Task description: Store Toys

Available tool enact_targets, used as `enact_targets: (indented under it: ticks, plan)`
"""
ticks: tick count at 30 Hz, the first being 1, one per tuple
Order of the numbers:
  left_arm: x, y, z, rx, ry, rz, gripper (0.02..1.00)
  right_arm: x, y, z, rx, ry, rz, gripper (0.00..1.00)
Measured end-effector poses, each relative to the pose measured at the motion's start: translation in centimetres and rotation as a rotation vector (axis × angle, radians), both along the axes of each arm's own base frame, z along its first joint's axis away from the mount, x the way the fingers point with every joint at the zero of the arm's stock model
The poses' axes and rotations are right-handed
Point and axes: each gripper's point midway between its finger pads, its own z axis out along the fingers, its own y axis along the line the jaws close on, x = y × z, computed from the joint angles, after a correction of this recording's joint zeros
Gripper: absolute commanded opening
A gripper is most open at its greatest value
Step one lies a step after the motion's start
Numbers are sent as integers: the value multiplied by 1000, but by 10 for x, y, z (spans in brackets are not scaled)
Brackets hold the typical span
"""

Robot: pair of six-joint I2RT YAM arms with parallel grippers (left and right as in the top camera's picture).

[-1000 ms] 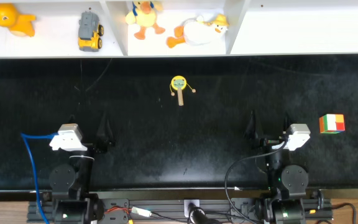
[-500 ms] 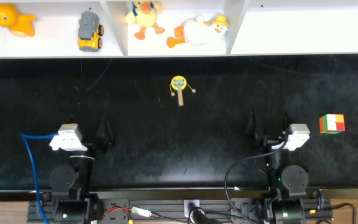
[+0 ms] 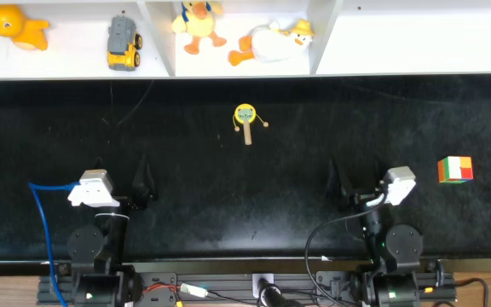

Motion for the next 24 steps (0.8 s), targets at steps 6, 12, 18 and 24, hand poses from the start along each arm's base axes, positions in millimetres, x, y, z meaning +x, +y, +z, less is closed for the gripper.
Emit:
enact_targets:
  ticks: [6,12,18,24]
  plan:
    - [0,0,0,0,0,0,998,-4,7,37,0,102,43,1000]
    - [0,0,0,0,-1,0,998,10,19,70,-37,274,111,998]
    - [0,-1,0,0,-1,-2,998,32,41,86,-74,476,206,998]
    - [0,0,0,0,-1,-2,998,47,99,99,-165,569,350,998]
